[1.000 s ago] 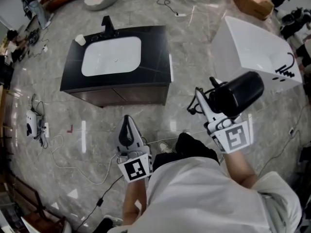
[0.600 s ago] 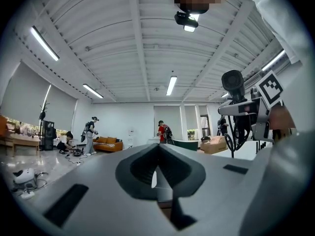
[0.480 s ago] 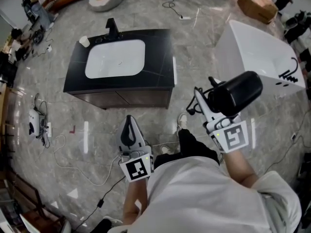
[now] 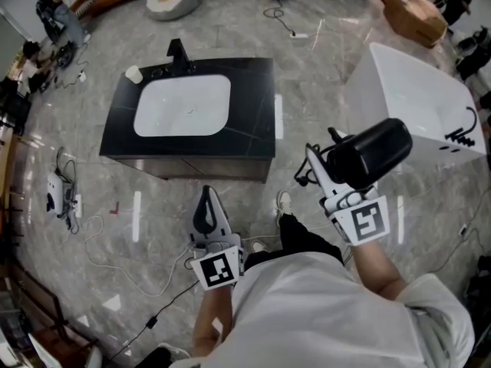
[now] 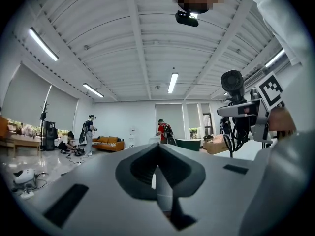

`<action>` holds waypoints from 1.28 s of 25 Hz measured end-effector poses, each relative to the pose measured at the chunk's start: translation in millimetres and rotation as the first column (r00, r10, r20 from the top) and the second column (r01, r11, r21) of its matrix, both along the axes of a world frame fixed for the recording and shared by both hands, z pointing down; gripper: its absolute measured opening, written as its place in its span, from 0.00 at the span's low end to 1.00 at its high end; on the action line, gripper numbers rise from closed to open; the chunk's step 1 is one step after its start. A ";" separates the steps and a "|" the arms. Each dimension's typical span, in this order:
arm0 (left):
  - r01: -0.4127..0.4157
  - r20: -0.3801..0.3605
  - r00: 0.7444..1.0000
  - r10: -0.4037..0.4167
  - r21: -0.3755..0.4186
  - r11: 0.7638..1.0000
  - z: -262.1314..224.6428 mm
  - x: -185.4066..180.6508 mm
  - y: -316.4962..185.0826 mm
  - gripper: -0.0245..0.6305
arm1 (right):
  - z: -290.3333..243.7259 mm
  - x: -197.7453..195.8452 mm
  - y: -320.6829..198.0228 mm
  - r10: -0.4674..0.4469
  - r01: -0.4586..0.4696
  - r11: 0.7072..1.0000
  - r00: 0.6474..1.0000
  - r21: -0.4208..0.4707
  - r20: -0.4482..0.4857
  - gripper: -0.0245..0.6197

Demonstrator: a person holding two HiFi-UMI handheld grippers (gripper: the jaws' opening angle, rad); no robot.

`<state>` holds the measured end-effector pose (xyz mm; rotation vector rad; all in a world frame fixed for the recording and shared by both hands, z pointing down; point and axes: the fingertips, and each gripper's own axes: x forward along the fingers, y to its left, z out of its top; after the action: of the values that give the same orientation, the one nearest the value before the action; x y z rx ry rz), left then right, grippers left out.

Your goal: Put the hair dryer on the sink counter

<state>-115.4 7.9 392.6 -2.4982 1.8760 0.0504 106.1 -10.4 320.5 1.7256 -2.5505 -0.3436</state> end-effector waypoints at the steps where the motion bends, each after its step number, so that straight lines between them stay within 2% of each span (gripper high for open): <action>1: 0.000 0.003 1.000 0.000 0.000 1.000 -0.4 4.3 -5.4 0.04 | 0.9 3.1 -6.4 -0.003 0.003 1.000 1.000 -0.003 0.000 0.37; 11: 0.045 0.012 0.999 -0.045 -0.011 0.999 -0.2 28.4 -60.4 0.04 | 4.9 21.2 -69.0 -0.061 0.061 0.998 0.998 0.003 -0.013 0.36; 19: 0.059 0.024 0.998 -0.058 -0.033 0.998 4.0 63.5 -103.2 0.04 | 11.4 43.9 -115.9 -0.107 0.107 0.994 0.994 -0.017 -0.013 0.36; 24: 0.111 0.033 0.993 -0.110 -0.026 0.993 -4.8 71.2 -135.6 0.04 | 14.3 48.3 -150.9 -0.163 0.163 0.986 0.987 -0.018 0.012 0.36; 29: 0.168 0.050 0.985 -0.165 -0.055 0.984 4.9 75.5 -149.1 0.04 | 26.7 42.0 -179.0 -0.237 0.236 0.971 0.971 -0.041 -0.027 0.36; 32: 0.190 0.051 0.981 -0.187 -0.053 0.980 2.2 78.8 -157.8 0.04 | 26.5 38.8 -191.8 -0.266 0.265 0.963 0.964 -0.045 -0.018 0.36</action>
<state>-36.6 -149.8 394.8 -2.3209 2.1140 -0.0644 144.9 -202.2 347.0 1.3567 -2.7536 -0.3150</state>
